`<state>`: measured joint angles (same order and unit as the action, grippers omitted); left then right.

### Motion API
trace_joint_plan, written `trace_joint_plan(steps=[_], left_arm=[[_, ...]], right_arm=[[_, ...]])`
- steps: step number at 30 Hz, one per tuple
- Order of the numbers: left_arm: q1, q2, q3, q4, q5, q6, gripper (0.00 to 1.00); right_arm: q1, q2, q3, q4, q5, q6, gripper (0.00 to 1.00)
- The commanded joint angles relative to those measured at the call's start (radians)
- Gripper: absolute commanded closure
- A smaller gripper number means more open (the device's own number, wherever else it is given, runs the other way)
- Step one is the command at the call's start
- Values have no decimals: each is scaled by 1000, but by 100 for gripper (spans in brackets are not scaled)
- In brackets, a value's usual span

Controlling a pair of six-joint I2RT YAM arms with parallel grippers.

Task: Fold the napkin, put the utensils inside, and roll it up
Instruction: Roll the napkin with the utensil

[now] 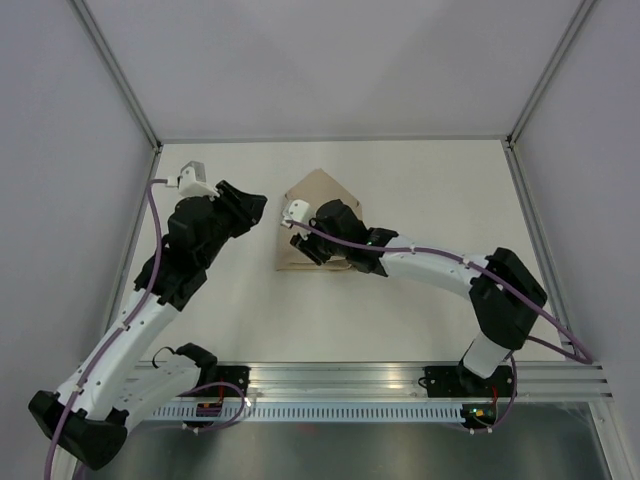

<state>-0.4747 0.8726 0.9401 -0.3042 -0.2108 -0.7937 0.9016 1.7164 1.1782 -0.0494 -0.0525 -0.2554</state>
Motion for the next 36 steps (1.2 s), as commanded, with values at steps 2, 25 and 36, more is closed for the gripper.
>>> trace_joint_plan(steps=[2, 25, 36], left_arm=[[13, 113, 60, 43, 40, 82, 51], [-7, 650, -239, 657, 304, 85, 61], [-10, 729, -236, 686, 353, 97, 63]], right_arm=[[-64, -122, -51, -52, -21, -33, 52], [-165, -118, -266, 141, -288, -332, 47], [-75, 11, -252, 240, -178, -350, 46]])
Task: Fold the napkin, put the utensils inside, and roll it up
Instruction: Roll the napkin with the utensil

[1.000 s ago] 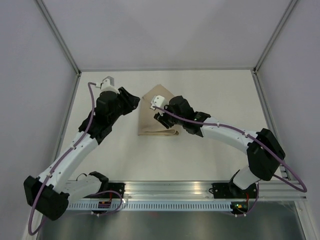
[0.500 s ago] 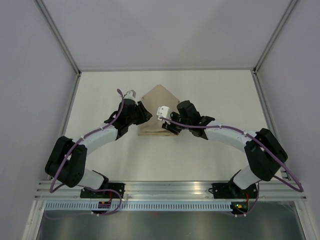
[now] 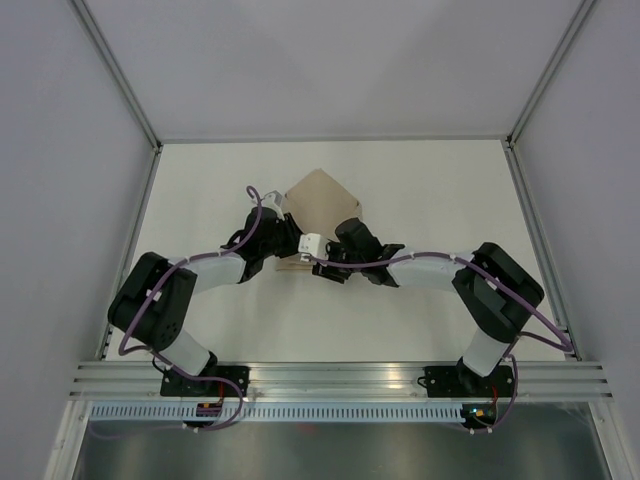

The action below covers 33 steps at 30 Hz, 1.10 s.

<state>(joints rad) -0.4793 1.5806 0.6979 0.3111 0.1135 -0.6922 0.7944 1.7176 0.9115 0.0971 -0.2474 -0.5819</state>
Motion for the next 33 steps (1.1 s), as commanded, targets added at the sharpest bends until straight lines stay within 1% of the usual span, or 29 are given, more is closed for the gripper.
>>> trace_joint_plan(steps=[1, 4, 8, 11, 14, 18, 25, 33], left_arm=[[-5, 24, 3, 74, 29, -4, 63], [-7, 27, -8, 92, 26, -16, 63], [-7, 10, -11, 79, 8, -24, 63], [-7, 4, 21, 43, 17, -15, 63], [-7, -47, 40, 0, 2, 0, 62], [-7, -103, 98, -128, -21, 42, 60], [-7, -192, 118, -217, -54, 60, 58], [4, -263, 121, -265, -98, 71, 57]], right_arm=[[51, 10, 15, 96, 36, -27, 46], [68, 19, 21, 82, 51, -24, 46], [75, 43, 41, 90, 86, -44, 46], [78, 59, 49, 95, 103, -39, 46], [81, 66, 69, 104, 125, -47, 46], [88, 53, 79, 96, 128, -32, 46], [114, 86, 72, 116, 151, -50, 46], [135, 125, 66, 145, 175, -85, 46]])
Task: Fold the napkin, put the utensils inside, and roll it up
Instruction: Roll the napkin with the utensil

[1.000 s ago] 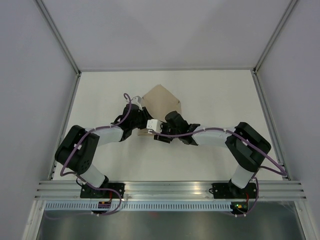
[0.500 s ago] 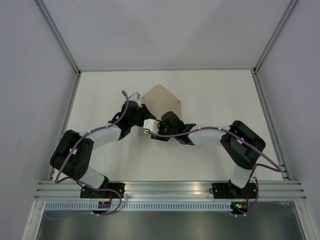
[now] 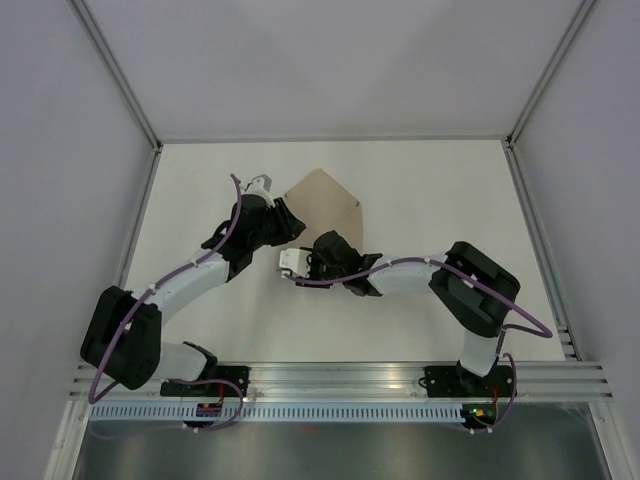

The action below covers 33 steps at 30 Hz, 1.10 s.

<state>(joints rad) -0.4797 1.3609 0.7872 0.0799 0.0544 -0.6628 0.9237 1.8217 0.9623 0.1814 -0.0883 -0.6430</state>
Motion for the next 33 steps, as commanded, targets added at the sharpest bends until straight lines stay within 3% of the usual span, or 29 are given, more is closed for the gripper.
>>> trace_joint_plan(steps=[1, 17, 26, 33], left_arm=[[4, -51, 30, -37, -45, 43, 57], [24, -89, 55, -74, -82, 81, 56], [24, -86, 55, -74, -82, 103, 54], [26, -75, 56, -74, -80, 121, 53]], right_arm=[[7, 27, 19, 66, 21, -26, 46], [12, 90, -17, 127, 42, -96, 49], [12, 111, -23, 115, 16, -115, 56], [14, 128, -31, 119, 4, -115, 67]])
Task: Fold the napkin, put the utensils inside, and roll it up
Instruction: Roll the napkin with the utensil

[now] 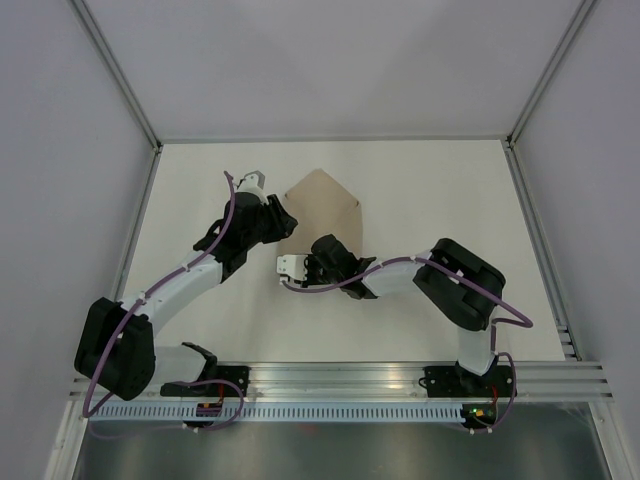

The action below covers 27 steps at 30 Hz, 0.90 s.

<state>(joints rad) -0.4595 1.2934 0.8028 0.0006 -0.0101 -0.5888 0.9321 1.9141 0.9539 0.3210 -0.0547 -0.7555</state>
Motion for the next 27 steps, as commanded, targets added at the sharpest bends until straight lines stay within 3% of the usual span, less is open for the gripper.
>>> trace_joint_plan(steps=[1, 14, 27], left_arm=[[5, -5, 42, 6, -17, 52, 53], [7, 7, 32, 6, -24, 89, 48], [7, 27, -54, 99, -70, 90, 47]], right_arm=[[5, 36, -23, -19, -31, 1, 67], [2, 46, 20, -122, -65, -1, 84], [-93, 11, 79, -318, -257, 41, 87]])
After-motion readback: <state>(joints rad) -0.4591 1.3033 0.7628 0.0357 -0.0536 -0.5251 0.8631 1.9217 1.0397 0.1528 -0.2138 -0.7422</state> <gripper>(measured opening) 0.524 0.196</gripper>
